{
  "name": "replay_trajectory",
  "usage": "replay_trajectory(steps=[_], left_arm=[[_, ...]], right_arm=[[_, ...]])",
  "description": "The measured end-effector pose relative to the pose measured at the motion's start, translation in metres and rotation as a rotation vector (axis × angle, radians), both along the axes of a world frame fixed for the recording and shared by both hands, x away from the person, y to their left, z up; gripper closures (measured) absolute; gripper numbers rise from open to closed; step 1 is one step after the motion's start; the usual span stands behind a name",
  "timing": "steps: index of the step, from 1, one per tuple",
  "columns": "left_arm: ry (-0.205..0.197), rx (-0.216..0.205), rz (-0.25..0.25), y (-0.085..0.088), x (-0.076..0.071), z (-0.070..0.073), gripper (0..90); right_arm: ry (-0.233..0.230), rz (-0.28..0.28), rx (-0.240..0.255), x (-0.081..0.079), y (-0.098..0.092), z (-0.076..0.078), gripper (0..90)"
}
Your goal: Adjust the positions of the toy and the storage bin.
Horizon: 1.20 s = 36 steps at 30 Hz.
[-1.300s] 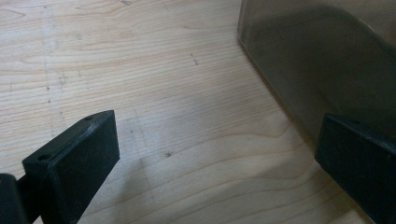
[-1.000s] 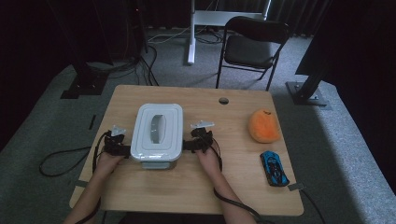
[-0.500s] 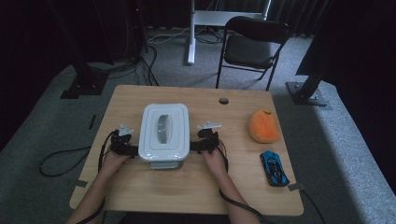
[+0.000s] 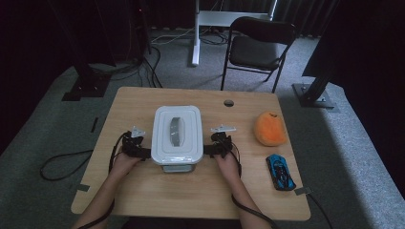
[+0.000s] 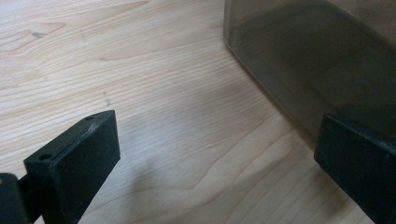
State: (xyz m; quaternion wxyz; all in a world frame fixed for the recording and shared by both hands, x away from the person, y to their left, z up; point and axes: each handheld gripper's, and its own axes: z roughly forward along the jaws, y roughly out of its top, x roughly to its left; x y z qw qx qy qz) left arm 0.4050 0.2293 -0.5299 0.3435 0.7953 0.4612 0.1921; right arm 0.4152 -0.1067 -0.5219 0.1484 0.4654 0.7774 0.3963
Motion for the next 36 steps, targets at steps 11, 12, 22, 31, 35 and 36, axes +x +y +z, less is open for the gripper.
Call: replay_trajectory(steps=[11, 12, 22, 31, 35, 36], left_arm=[[0.007, 0.0, -0.027, -0.019, 0.005, 0.0, 0.7], [0.004, 0.007, -0.032, -0.021, 0.005, 0.001, 0.7], [0.002, 0.022, -0.062, -0.037, 0.007, 0.002, 0.7], [0.003, 0.025, -0.083, -0.049, 0.007, 0.002, 0.7], [0.007, 0.026, -0.096, -0.056, 0.008, 0.002, 0.7], [0.004, 0.03, -0.1, -0.057, 0.008, 0.002, 0.7]], right_arm=[[-0.004, -0.017, 0.003, -0.006, -0.02, 0.0, 12.3], [-0.004, -0.018, 0.005, -0.006, -0.022, 0.0, 12.3], [-0.002, -0.034, -0.004, -0.012, -0.037, 0.001, 12.3], [-0.001, -0.052, 0.003, -0.015, -0.049, -0.001, 12.3], [0.0, -0.063, 0.0, -0.017, -0.055, -0.002, 12.4], [0.0, -0.066, 0.002, -0.018, -0.056, -0.002, 12.4]])
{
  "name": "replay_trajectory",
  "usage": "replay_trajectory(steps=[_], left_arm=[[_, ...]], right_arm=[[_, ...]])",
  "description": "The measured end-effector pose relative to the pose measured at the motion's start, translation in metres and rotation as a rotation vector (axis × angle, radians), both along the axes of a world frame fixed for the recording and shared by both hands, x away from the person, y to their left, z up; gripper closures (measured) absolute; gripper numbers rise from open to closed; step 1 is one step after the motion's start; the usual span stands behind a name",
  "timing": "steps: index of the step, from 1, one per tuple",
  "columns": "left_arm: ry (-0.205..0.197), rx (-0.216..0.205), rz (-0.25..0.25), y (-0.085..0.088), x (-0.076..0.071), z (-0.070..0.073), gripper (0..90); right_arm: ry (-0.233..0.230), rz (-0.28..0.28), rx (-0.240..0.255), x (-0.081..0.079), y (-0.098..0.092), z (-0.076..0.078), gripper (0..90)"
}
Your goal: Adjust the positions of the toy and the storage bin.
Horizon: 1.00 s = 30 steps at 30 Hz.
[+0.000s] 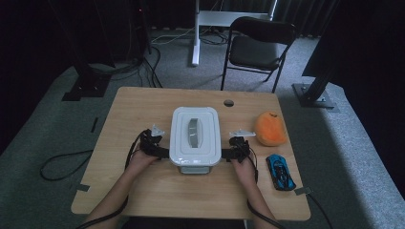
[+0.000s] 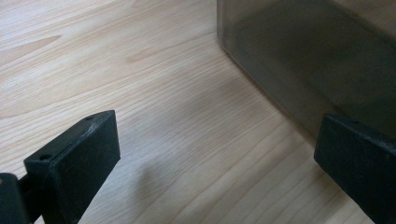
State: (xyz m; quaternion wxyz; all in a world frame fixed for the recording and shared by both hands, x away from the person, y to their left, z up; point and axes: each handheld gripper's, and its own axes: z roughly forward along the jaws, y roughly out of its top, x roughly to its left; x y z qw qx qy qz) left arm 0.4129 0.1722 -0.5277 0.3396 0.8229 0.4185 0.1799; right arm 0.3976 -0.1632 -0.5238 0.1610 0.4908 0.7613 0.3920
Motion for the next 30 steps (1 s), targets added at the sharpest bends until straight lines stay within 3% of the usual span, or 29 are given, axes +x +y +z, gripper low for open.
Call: replay_trajectory(steps=[19, 23, 26, 30], left_arm=[[0.009, 0.003, -0.01, -0.007, -0.003, -0.002, 0.7], [0.011, 0.002, -0.013, -0.006, -0.002, -0.002, 0.6], [0.018, -0.023, -0.007, -0.004, 0.001, -0.002, 0.6], [0.007, -0.016, 0.0, -0.004, 0.002, 0.001, 0.6]], right_arm=[[0.021, 0.028, 0.021, -0.011, -0.011, -0.004, 13.7], [0.037, 0.035, 0.028, -0.009, -0.012, -0.004, 12.9], [0.038, 0.03, 0.027, -0.006, -0.012, -0.006, 12.1], [0.044, 0.015, 0.004, -0.001, -0.009, -0.012, 12.1]])
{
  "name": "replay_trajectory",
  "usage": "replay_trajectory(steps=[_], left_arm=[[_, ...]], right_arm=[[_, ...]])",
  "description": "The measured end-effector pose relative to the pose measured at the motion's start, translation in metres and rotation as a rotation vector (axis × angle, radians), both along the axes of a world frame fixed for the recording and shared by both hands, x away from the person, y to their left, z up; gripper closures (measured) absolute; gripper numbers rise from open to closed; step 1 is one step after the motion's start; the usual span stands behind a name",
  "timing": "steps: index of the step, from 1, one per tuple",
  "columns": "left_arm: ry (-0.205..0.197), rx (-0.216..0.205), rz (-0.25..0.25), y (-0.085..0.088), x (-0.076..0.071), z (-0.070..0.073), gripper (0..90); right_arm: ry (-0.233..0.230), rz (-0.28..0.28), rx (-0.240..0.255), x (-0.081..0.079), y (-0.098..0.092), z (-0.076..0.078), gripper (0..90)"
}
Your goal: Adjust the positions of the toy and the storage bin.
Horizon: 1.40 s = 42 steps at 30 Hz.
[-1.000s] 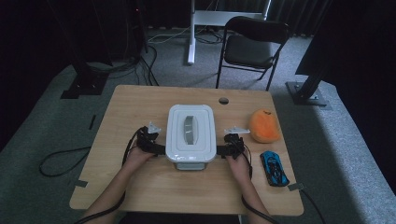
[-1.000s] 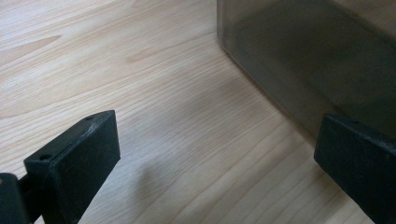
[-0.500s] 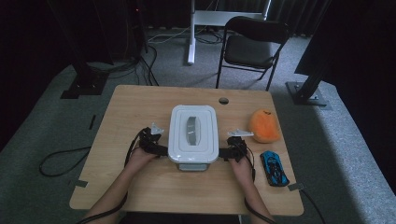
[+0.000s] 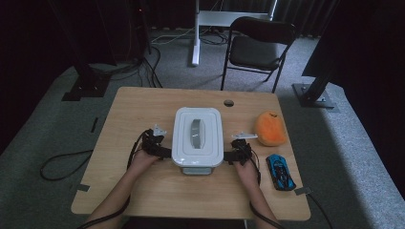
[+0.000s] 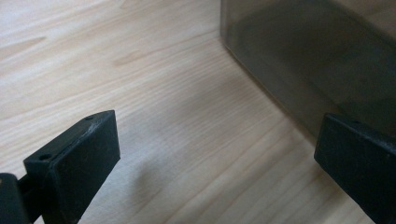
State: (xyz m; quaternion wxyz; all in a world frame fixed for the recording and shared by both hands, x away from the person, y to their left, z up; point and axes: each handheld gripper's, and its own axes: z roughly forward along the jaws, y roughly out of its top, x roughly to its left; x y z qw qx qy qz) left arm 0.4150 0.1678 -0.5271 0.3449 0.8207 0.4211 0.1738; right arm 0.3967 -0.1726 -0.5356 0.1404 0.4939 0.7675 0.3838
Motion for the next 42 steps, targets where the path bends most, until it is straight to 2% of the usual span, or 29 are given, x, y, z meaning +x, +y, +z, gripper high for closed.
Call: replay_trajectory(steps=[5, 10, 17, 19, 21, 24, 26, 31, 42], left_arm=[[-0.005, 0.011, 0.003, -0.001, 0.004, 0.002, 0.6], [-0.006, 0.02, 0.012, -0.002, 0.009, 0.003, 0.6], [-0.01, 0.009, 0.027, -0.003, 0.013, 0.008, 0.6], [-0.021, 0.021, 0.024, -0.004, 0.012, 0.009, 0.7], [-0.028, 0.035, 0.025, -0.005, 0.011, 0.011, 1.2], [-0.024, 0.035, 0.026, -0.004, 0.009, 0.012, 1.4], [-0.022, 0.028, 0.026, -0.004, 0.007, 0.012, 1.4], [-0.025, 0.026, 0.027, -0.003, 0.003, 0.013, 1.4], [-0.042, 0.036, 0.034, -0.009, -0.007, 0.014, 3.6]], right_arm=[[-0.003, -0.023, -0.027, 0.009, 0.003, -0.003, 12.1], [-0.005, -0.038, -0.045, 0.018, 0.005, 0.0, 11.7], [-0.011, -0.058, -0.014, 0.026, 0.005, 0.008, 12.1], [0.017, -0.055, -0.001, 0.027, 0.004, 0.008, 12.8], [0.011, -0.046, -0.015, 0.026, 0.005, 0.009, 13.4], [0.011, -0.031, -0.024, 0.025, 0.006, 0.01, 13.8], [0.024, -0.027, -0.021, 0.024, 0.006, 0.011, 13.9], [0.01, -0.003, -0.024, 0.017, 0.007, 0.016, 14.5], [0.013, 0.021, -0.005, -0.001, 0.003, 0.016, 14.5]])
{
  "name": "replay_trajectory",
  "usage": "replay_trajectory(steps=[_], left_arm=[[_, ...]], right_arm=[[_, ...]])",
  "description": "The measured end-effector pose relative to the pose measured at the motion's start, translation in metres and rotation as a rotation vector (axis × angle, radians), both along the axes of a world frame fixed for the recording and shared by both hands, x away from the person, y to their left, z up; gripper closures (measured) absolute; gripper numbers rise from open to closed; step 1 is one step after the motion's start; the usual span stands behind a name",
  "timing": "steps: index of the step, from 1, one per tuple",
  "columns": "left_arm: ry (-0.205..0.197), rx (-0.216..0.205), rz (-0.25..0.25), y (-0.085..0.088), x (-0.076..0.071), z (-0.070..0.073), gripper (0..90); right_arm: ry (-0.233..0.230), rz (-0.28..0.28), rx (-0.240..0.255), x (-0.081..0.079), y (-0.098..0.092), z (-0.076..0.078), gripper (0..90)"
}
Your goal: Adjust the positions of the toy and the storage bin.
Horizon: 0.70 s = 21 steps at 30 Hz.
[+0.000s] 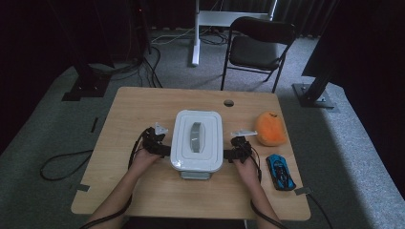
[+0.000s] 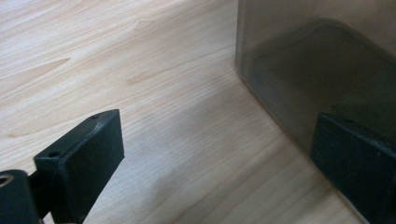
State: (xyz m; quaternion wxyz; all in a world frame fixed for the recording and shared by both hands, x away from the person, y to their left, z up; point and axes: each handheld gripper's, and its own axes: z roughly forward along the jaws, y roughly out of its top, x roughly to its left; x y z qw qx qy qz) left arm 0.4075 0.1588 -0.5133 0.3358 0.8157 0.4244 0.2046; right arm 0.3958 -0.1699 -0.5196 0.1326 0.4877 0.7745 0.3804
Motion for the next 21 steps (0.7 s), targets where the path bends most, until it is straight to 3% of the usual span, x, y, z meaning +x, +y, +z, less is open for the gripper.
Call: replay_trajectory(steps=[21], left_arm=[[0.013, 0.009, -0.049, -0.003, -0.038, 0.003, 3.5]], right_arm=[[-0.01, 0.034, -0.01, -0.028, -0.008, 0.0, 14.5]])
